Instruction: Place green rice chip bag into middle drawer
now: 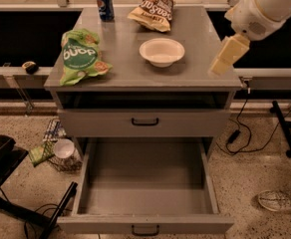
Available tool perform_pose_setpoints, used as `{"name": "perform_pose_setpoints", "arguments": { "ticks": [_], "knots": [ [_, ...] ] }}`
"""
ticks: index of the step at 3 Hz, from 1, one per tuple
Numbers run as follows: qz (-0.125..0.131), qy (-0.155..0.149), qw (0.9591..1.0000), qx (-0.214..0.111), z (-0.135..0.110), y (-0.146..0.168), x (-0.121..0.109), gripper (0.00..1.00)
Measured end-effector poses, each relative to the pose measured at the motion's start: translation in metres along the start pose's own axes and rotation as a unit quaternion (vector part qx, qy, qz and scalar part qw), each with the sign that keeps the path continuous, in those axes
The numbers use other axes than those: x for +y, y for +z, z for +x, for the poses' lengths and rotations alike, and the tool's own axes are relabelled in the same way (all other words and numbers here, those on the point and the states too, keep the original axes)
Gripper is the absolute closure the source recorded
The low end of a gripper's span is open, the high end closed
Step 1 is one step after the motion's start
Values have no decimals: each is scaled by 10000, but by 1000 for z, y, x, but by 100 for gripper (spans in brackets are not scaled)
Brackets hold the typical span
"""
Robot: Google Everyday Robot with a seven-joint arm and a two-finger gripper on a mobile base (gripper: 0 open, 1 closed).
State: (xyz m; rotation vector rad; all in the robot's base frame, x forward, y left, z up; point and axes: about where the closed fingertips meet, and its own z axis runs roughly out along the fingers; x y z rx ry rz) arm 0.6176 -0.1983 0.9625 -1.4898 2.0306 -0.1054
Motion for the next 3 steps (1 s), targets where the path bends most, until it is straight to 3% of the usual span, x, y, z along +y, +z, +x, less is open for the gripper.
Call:
{"name": "perform_pose_setpoints", "arguments": {
  "ticks": [1,2,3],
  "knots": [
    [105,493,9987,4,-36,45,-31,0],
    [192,1271,9914,-234,-68,96,-74,0],
    [162,1236,9919,-241,-73,99,-74,0]
  ]
}}
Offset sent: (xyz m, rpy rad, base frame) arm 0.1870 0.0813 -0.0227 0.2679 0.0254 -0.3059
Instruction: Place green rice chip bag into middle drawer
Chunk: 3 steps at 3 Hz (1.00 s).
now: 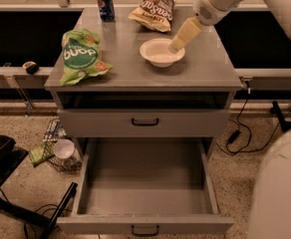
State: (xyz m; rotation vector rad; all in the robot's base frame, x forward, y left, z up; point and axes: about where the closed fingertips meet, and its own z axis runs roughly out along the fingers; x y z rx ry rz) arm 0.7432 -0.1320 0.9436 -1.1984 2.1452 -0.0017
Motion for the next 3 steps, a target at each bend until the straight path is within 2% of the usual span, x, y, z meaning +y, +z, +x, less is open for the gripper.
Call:
{"name": "perform_pose_setpoints", "arguments": {
  "ticks": [1,2,3],
  "knots": [
    [-127,-135,9998,-16,-20,12,8,0],
    [-578,-173,9982,-43,-74,44,36,0],
    [-1020,42,9946,-204,-131,74,72,0]
  ]
}}
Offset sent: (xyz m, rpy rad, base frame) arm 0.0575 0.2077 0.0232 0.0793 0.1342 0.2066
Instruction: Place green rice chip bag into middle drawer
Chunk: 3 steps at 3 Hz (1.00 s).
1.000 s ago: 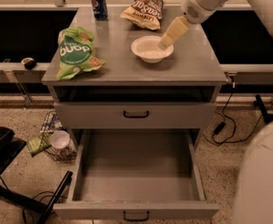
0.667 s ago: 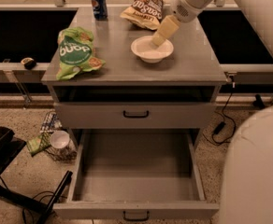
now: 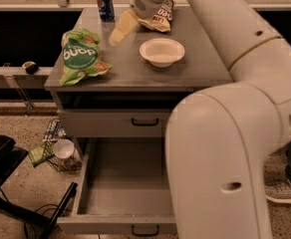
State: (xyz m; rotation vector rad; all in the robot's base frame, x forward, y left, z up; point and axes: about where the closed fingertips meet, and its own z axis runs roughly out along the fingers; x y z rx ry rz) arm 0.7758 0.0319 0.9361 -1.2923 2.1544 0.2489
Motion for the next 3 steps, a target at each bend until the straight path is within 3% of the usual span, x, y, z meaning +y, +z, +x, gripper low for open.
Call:
{"name": "perform_pose_setpoints", "arguments": {
  "ticks": [2,3],
  "knots": [
    [-322,433,9974,-482,-76,27,43,0],
    [-398,400,9979,-309,-105,61,80,0]
  ]
}}
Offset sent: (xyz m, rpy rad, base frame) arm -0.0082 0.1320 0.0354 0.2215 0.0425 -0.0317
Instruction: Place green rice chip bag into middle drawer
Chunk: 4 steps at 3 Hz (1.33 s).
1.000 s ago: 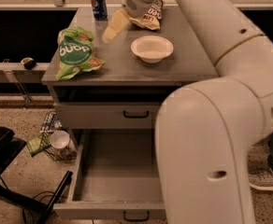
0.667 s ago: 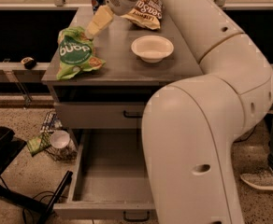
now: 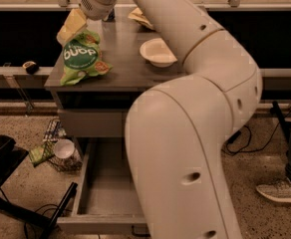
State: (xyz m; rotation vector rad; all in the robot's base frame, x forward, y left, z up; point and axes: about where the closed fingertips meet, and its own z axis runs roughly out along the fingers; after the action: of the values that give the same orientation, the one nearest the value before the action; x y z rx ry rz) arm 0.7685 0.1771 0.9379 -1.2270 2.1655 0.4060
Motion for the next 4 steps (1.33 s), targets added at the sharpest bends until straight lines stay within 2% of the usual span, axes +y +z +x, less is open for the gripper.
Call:
{"name": "perform_pose_setpoints", "arguments": {
  "ticks": [1,2,3,4],
  "knots": [
    [82,-27,9992,390,7,43,15,0],
    [75,-103,9978,654,17,75,26,19],
    [73,-105,9977,666,18,76,26,50],
    [72,-105,9977,666,18,76,26,73]
  ]
}}
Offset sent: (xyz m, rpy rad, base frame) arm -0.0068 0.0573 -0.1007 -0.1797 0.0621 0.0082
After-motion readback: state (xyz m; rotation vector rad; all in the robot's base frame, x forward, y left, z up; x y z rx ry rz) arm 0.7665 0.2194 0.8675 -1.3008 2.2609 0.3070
